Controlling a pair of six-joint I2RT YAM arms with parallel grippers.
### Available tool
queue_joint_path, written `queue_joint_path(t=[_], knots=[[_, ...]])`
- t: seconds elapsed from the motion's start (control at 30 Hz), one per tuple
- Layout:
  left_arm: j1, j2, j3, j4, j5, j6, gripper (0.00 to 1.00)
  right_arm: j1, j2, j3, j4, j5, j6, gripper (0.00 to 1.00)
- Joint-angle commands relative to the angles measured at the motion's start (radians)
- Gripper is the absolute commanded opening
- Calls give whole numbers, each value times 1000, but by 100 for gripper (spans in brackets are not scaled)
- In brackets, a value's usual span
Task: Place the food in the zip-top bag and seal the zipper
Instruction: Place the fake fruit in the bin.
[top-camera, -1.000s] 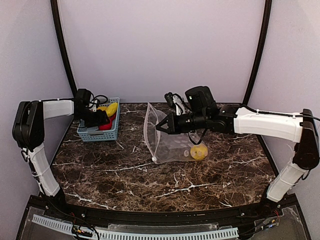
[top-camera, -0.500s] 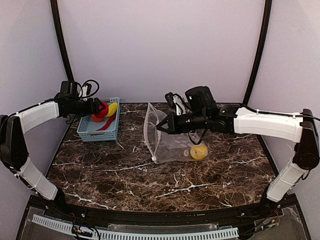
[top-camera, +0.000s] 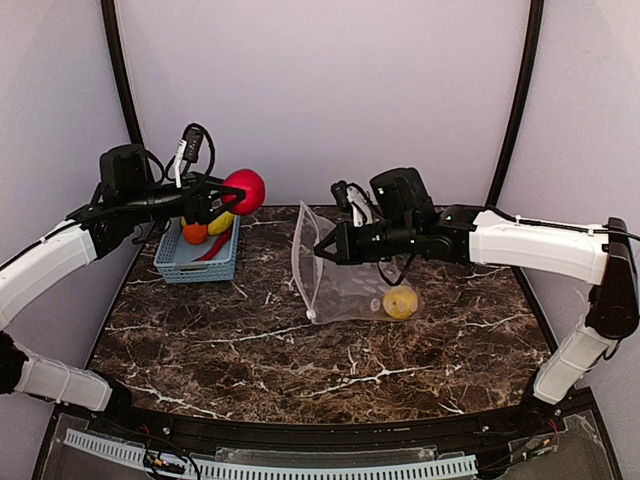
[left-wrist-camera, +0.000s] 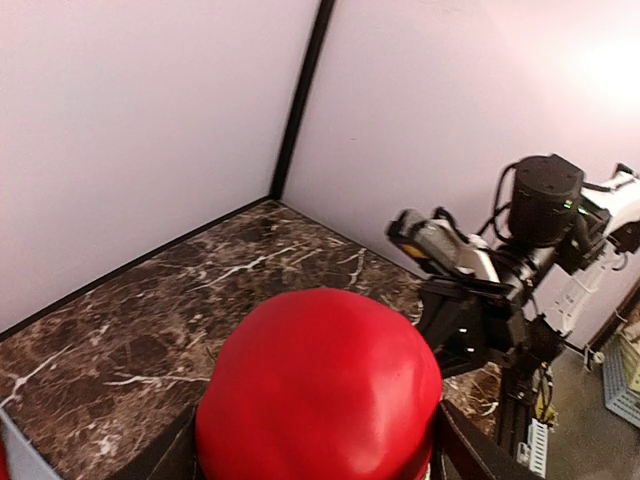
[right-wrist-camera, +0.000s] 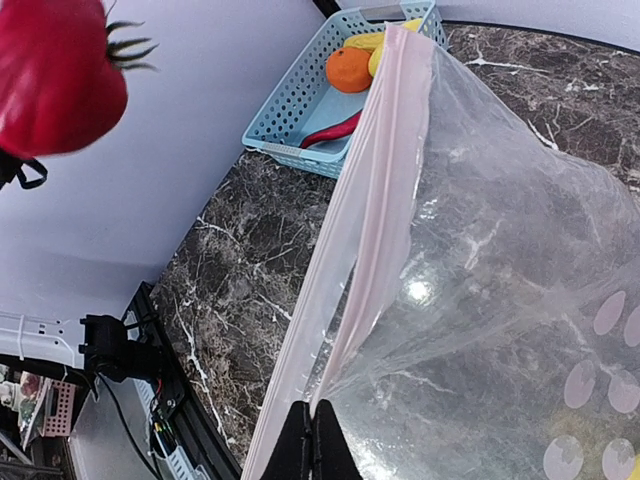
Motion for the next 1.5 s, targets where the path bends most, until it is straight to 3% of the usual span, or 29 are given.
queue_joint_path(t=[0.0, 0.27, 0.63, 1.17, 1.47], knots=[[-100, -1, -50, 111, 150, -35, 67, 1, -25, 42, -6, 12, -19, 0], [-207, 73, -78, 238, 224, -135, 67, 1, -33, 42, 3, 3, -14, 0], [-255, 183, -93, 296, 214, -202, 66, 1, -67, 12, 60, -43, -23, 0], [-267, 270, 4, -11, -15, -76, 64, 2, -83, -1, 104, -90, -48, 0], [-269, 291, 30, -100, -112, -54, 63, 3, -95, -2, 107, -83, -57, 0]])
